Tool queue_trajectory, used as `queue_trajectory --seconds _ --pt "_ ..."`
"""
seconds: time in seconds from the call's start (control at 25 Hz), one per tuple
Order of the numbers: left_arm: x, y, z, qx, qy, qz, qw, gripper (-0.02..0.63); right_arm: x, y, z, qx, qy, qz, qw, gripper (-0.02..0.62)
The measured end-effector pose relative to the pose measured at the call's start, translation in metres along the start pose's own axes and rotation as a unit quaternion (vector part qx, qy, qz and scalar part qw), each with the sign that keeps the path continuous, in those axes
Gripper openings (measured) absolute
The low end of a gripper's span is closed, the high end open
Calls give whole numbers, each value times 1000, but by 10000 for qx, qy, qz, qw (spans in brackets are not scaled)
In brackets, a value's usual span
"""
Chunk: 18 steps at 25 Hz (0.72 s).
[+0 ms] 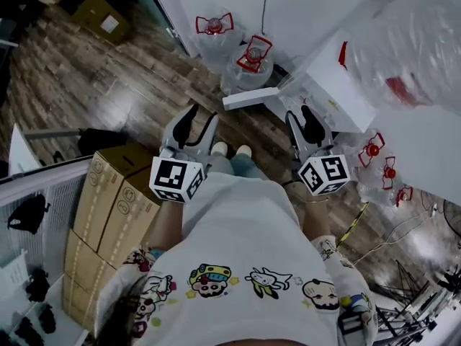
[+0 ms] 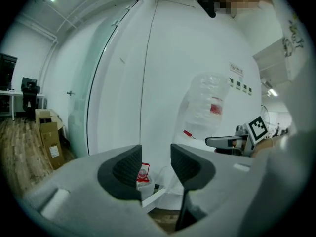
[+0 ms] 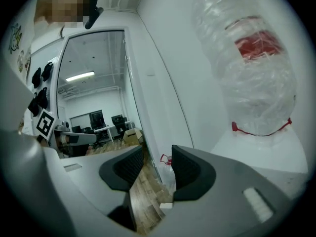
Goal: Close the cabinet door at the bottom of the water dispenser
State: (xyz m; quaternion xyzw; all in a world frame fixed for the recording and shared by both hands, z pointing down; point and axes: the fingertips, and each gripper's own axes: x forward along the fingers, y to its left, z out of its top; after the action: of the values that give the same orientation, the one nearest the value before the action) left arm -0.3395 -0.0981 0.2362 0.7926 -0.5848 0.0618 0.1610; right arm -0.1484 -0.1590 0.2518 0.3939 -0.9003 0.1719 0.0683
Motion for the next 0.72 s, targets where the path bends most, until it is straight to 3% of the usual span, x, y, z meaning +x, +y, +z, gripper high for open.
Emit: queue_trajectory --seconds 0.32,0.72 --pt "50 2 7 359 364 -1081 9928 176 -15 -20 -3 386 -273 -1164 9921 170" --pt "95 -20 -23 599 826 -2043 9736 176 -39 -41 -35 743 -277 -2124 9740 170"
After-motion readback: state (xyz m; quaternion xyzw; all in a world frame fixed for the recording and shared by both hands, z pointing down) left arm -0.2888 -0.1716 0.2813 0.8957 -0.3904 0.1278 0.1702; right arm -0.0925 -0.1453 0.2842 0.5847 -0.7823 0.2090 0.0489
